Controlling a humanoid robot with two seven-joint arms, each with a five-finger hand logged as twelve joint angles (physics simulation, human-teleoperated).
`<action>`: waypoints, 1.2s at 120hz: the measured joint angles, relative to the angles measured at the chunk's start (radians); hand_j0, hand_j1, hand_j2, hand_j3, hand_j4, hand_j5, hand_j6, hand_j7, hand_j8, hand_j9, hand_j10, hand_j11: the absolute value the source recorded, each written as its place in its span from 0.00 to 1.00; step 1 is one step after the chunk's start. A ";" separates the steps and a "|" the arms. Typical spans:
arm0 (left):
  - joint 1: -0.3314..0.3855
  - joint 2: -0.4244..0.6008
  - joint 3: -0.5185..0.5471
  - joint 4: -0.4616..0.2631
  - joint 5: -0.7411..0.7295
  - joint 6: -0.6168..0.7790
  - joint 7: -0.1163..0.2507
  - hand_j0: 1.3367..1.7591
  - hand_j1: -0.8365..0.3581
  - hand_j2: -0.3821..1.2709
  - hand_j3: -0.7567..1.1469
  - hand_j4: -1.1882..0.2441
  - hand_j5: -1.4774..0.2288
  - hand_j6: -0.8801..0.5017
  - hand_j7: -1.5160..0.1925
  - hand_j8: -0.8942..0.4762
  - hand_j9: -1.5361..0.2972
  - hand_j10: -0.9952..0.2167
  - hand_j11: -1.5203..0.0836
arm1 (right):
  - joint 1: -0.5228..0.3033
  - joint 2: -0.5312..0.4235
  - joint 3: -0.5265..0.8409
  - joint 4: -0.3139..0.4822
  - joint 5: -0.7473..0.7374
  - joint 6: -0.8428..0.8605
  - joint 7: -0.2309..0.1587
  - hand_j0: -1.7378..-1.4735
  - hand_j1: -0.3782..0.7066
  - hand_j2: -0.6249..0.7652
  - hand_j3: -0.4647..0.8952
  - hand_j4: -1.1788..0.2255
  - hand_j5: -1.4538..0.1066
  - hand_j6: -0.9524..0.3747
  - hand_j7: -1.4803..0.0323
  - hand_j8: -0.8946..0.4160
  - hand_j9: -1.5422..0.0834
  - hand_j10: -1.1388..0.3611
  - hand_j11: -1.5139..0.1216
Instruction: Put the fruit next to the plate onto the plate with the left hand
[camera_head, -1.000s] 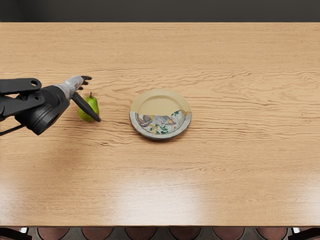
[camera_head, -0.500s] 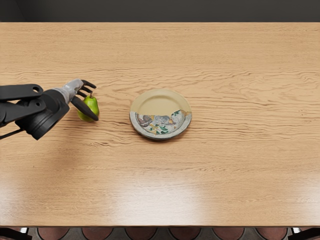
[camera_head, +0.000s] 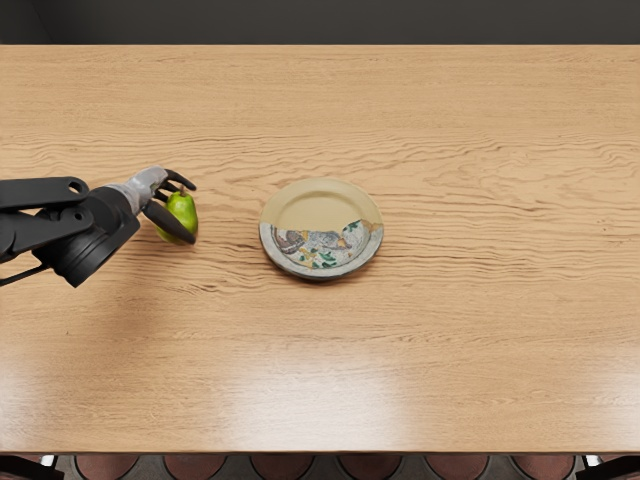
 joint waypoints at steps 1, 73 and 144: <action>0.000 0.000 0.000 0.000 0.000 0.000 0.000 0.76 0.60 0.28 0.40 0.56 0.57 0.35 0.59 0.37 0.56 0.50 0.63 | 0.000 0.000 0.000 0.000 0.000 0.000 0.000 0.30 0.05 0.45 0.34 0.83 0.91 0.70 0.96 0.67 0.93 0.75 0.91; 0.013 0.000 -0.001 0.001 0.011 -0.005 -0.001 0.75 0.52 0.37 0.40 0.44 0.48 0.30 0.49 0.37 0.45 0.44 0.50 | 0.000 0.000 0.000 0.000 0.000 0.000 0.000 0.30 0.05 0.45 0.34 0.83 0.91 0.70 0.96 0.67 0.93 0.75 0.91; -0.009 0.006 -0.008 -0.003 -0.003 -0.009 -0.001 0.76 0.52 0.42 0.40 0.41 0.40 0.28 0.42 0.37 0.40 0.45 0.45 | 0.000 0.000 0.000 -0.001 0.000 0.000 0.000 0.30 0.05 0.45 0.34 0.83 0.91 0.70 0.96 0.67 0.93 0.75 0.91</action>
